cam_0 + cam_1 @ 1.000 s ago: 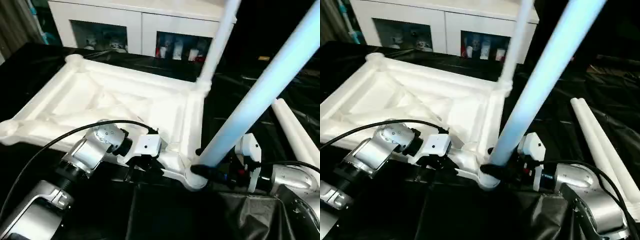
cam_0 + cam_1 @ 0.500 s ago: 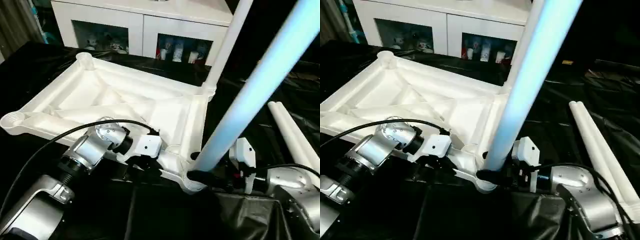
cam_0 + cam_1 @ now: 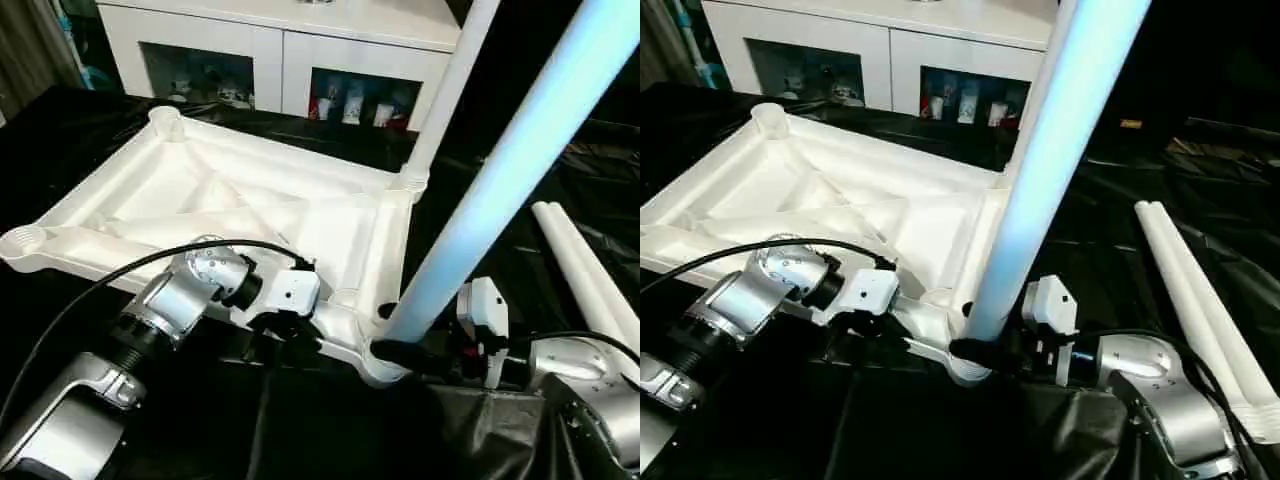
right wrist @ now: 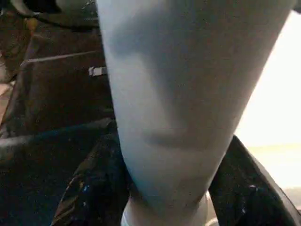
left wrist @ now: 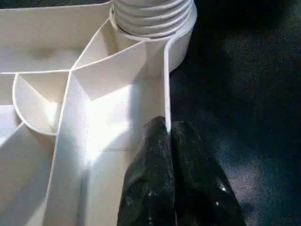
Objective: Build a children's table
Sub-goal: Insert table leg to table base
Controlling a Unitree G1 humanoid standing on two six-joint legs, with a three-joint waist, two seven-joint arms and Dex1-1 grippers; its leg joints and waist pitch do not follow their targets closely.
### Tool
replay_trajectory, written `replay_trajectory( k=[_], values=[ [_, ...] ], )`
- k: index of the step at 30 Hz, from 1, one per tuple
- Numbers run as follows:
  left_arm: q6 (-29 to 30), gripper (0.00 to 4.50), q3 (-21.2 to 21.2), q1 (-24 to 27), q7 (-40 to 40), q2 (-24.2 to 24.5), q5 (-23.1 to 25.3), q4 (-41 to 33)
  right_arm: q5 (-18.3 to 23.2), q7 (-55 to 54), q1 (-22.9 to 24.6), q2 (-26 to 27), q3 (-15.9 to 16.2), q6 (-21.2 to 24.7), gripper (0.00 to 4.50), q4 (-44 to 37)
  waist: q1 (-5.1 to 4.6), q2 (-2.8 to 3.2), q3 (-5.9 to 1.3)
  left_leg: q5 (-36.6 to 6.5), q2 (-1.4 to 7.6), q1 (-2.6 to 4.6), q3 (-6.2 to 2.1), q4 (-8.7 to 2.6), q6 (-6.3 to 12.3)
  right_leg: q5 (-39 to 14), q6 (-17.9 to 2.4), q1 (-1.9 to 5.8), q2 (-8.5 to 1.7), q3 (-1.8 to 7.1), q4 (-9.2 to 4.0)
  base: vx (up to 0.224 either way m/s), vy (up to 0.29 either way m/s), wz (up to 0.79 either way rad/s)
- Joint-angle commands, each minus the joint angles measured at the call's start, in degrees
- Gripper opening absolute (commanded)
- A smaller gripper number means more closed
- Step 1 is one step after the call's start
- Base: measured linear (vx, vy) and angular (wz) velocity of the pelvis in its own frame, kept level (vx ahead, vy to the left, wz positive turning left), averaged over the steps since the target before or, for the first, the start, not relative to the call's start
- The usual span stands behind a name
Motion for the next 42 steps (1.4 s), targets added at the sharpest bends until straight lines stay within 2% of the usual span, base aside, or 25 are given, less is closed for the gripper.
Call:
replay_trajectory(
  k=[1, 4, 5, 7, 9, 10, 11, 13, 14, 15, 16, 17, 18, 19, 20, 21, 22, 23, 24, 26, 29, 31, 36, 39, 42],
  values=[
    [1.33, 0.00, 1.26, -0.22, 3.99, -0.96, 0.88, 0.09, -6.27, -3.14, 3.18, 1.38, 5.91, 2.61, 1.85, 9.87, -0.16, 0.88, -1.44, -25.68, 4.19, 0.99, -2.54, -4.85, -1.94, -24.23, -11.05, 0.14, -4.44, 2.28, -4.80, 0.000, 0.000, 0.00],
    [2.84, 0.00, 2.04, -0.23, 6.82, -1.45, 1.37, 1.21, -7.00, -5.60, 2.74, 2.76, 5.08, 1.76, 1.85, 11.53, -0.51, 0.89, -1.18, -28.93, 4.14, 0.95, -3.11, -5.13, -2.85, -30.94, -8.88, -0.05, -4.52, 2.09, -5.26, 0.000, 0.000, 0.00],
    [4.62, 0.00, 2.86, -0.20, 8.26, -1.89, 1.11, 1.61, -7.47, -7.08, 2.40, 3.37, 4.77, 1.86, 1.85, 12.13, -0.72, 1.00, -0.80, -33.25, 4.01, 1.70, -3.41, -4.92, -3.44, -37.52, -7.17, -0.95, -4.65, 2.05, -6.16, -0.079, 0.013, -0.06],
    [7.25, 0.00, 4.00, -0.13, 10.09, -2.47, 0.65, 1.82, -8.19, -9.08, 1.92, 4.11, 4.43, 2.00, 1.85, 12.89, -1.23, 0.95, -0.44, -36.41, 3.85, 1.64, -4.20, -5.17, -3.90, -42.83, -5.15, -0.82, -4.70, 1.43, -6.67, -0.087, 0.020, -0.07],
    [9.70, 0.00, 4.78, 0.15, 11.32, -2.75, 0.34, 1.24, -9.35, -11.52, 1.34, 4.92, 4.10, 1.98, 1.85, 13.95, -1.91, 1.34, -0.37, -39.10, 3.90, 1.41, -5.06, -5.76, -4.44, -42.14, -4.69, 0.00, -4.73, 0.48, -6.90, -0.079, 0.046, -0.15],
    [9.70, 0.00, 4.78, 0.15, 11.32, -2.75, 0.34, 1.24, -9.35, -11.52, 1.34, 4.92, 4.10, 1.98, 1.85, 13.95, -2.25, 2.13, 0.05, -42.88, 4.11, 1.57, -5.40, -6.46, -5.07, -37.02, -5.57, 0.41, -4.28, -0.62, -6.73, -0.108, 0.090, -0.28],
    [13.02, 0.00, 5.86, 0.62, 13.53, -3.48, 0.19, 0.51, -11.05, -14.54, 0.55, 6.18, 3.92, 1.28, 1.85, 15.53, -2.38, 2.51, 0.30, -46.05, 4.46, 0.85, -6.01, -7.81, -5.67, -30.97, -6.28, 1.83, -3.81, -1.55, -5.27, -0.065, 0.067, -0.20],
    [15.21, 0.00, 6.73, 1.05, 16.37, -4.35, 0.54, 0.63, -11.61, -17.83, -0.25, 8.08, 3.46, 1.50, 1.85, 16.85, -2.19, 3.08, 1.03, -52.23, 4.78, -0.05, -5.19, -10.51, -6.45, -26.88, -6.32, 2.80, -2.40, -3.29, -3.33, -0.124, 0.043, -0.11],
    [15.74, 0.00, 6.86, 1.19, 17.16, -4.56, 0.74, 0.77, -11.48, -18.86, -0.50, 8.77, 3.27, 1.84, 1.85, 17.25, -0.25, 3.57, 1.22, -56.16, 5.47, -3.63, -3.14, -14.70, -6.65, -19.63, -5.94, 6.21, -0.60, -3.96, 4.79, -0.144, 0.025, -0.05],
    [15.83, 0.00, 6.88, 1.21, 17.29, -4.59, 0.77, 0.80, -11.46, -19.03, -0.54, 8.88, 3.23, 1.90, 1.85, 17.31, 3.13, 2.69, 0.87, -50.22, 4.57, -4.38, 0.19, -14.81, -6.06, -17.44, -4.15, 6.24, -0.25, -1.66, 7.37, -0.089, -0.027, 0.15],
    [16.65, 0.00, 7.03, 1.34, 18.08, -4.73, 0.96, 0.82, -11.33, -19.75, -0.70, 9.39, 3.08, 2.14, 1.85, 17.59, 3.13, 2.69, 0.87, -50.22, 4.57, -4.38, 0.19, -14.81, -6.06, -17.44, -4.15, 6.24, -0.25, -1.66, 7.37, 0.000, 0.000, 0.00],
    [17.93, 0.00, 7.35, 1.51, 19.18, -4.96, 1.09, 0.62, -11.42, -20.70, -0.90, 9.95, 2.88, 2.37, 1.85, 17.94, 0.39, -2.13, -0.12, -11.90, -1.36, 3.62, -4.87, 3.42, -1.10, -53.24, -2.84, -1.93, -8.04, 3.15, -8.23, 0.016, -0.090, 0.11],
    [19.56, 0.00, 7.73, 1.79, 19.67, -5.17, 0.85, 0.00, -11.40, -21.42, -1.32, 10.49, 2.72, 2.79, 1.85, 18.50, 1.54, -0.55, 0.48, 1.79, -1.48, -1.54, -7.13, 3.11, 0.43, -52.32, -5.61, 3.95, -9.86, 4.22, -8.25, 0.048, -0.053, -0.28],
    [19.85, 0.00, 7.79, 1.84, 19.69, -5.20, 0.79, -0.11, -11.39, -21.51, -1.38, 10.56, 2.70, 2.84, 1.85, 18.58, 1.55, -0.13, 0.81, 1.53, 0.47, -2.32, -7.21, 1.09, -1.42, -46.46, -6.95, 4.61, -10.04, 2.62, -6.62, 0.048, -0.053, -0.28],
    [20.65, 0.00, 7.93, 2.04, 19.67, -5.25, 0.59, -0.68, -11.49, -21.85, -1.70, 10.85, 2.70, 2.88, 1.85, 19.03, 1.28, 1.61, 0.95, -9.40, 2.49, -0.09, -7.09, -3.80, -4.39, -33.82, -8.58, 2.20, -4.85, 0.01, -4.35, -0.007, 0.041, -0.35],
    [20.76, 0.00, 7.96, 2.18, 19.41, -5.27, 0.41, -1.04, -11.53, -22.05, -2.05, 11.09, 2.70, 2.98, 1.85, 19.49, 0.31, 1.45, 1.12, -19.18, 3.30, 0.67, -7.08, -4.96, -4.97, -30.28, -8.69, 1.75, -3.72, -0.11, -3.62, -0.083, 0.028, -0.04],
    [21.02, 0.00, 7.81, 2.38, 19.12, -5.11, 0.39, -1.48, -11.59, -22.22, -2.58, 11.50, 2.70, 3.15, 1.85, 20.14, 0.03, 1.75, 1.30, -27.68, 3.37, 1.37, -7.09, -5.39, -5.55, -29.91, -8.86, 1.54, -3.60, -0.13, -3.64, -0.083, 0.028, -0.04],
    [20.80, 0.00, 7.61, 2.52, 18.88, -4.92, 0.46, -1.65, -11.68, -22.33, -3.03, 11.78, 2.72, 3.28, 1.85, 20.64, -0.33, 1.92, 0.34, -33.54, 3.29, 2.73, -6.63, -5.25, -4.96, -27.93, -9.94, 1.50, -4.27, 0.12, -4.17, -0.080, -0.009, 0.14],
    [20.92, 0.00, 7.41, 2.68, 18.76, -4.73, 0.57, -1.81, -11.58, -22.21, -3.60, 12.11, 2.70, 3.62, 1.85, 21.23, -0.56, 2.03, 0.80, -32.61, 3.51, 2.16, -6.35, -6.05, -3.97, -27.18, -9.98, 1.99, -4.89, 0.20, -5.04, 0.000, 0.000, 0.00],
    [21.05, 0.00, 7.27, 2.71, 18.69, -4.63, 0.85, -1.95, -11.14, -21.49, -4.08, 12.08, 2.72, 4.19, 1.85, 21.65, -0.74, 1.77, 0.67, -28.73, 3.65, 0.72, -6.56, -6.72, -3.95, -23.17, -9.53, 3.16, -4.79, -0.19, -4.51, 0.000, 0.000, 0.00],
    [21.51, 0.00, 6.91, 2.64, 17.93, -4.06, 0.90, -2.76, -10.38, -19.25, -5.02, 11.32, 3.23, 5.56, 1.85, 22.42, -0.83, 1.22, 0.93, -26.93, 3.54, 1.12, -5.85, -6.55, -3.48, -23.67, -9.29, 2.55, -5.17, 0.10, -5.06, 0.000, 0.000, 0.00],
    [21.61, 0.00, 6.77, 2.62, 17.70, -3.83, 0.87, -3.09, -10.28, -18.71, -5.24, 11.06, 3.36, 5.94, 1.85, 22.61, -0.77, 1.30, 0.85, -25.92, 3.67, 1.34, -5.61, -6.39, -3.13, -23.83, -9.56, 2.41, -5.39, 0.38, -5.03, 0.000, 0.000, 0.00],
    [20.64, 0.00, 5.18, 3.73, 13.82, -2.20, -0.35, -6.72, -9.06, -16.17, -6.38, 10.33, 2.76, 7.89, 1.85, 23.72, -0.66, 0.95, 0.70, -23.11, 3.82, 1.27, -5.05, -6.33, -2.18, -22.86, -9.93, 2.49, -5.42, 0.57, -4.85, 0.000, 0.000, 0.00],
    [20.15, 0.00, 4.36, 4.60, 11.68, -1.43, -0.89, -8.08, -7.21, -14.58, -7.11, 10.20, 2.01, 10.92, 1.85, 24.56, -0.68, 1.12, 0.42, -20.39, 4.00, 1.34, -4.64, -6.14, -1.86, -18.17, -10.91, 2.40, -5.10, 0.55, -4.50, 0.000, 0.000, 0.00],
    [19.66, 0.00, 4.08, 4.64, 10.76, -1.17, -1.18, -8.16, -6.38, -12.37, -7.56, 9.58, 1.69, 11.88, 1.85, 25.36, -0.44, 0.79, 0.82, -24.15, 3.92, 1.90, -4.18, -6.00, -2.19, -25.45, -10.20, 1.70, -5.26, 0.75, -5.26, 0.017, -0.013, 0.01]
  ],
)
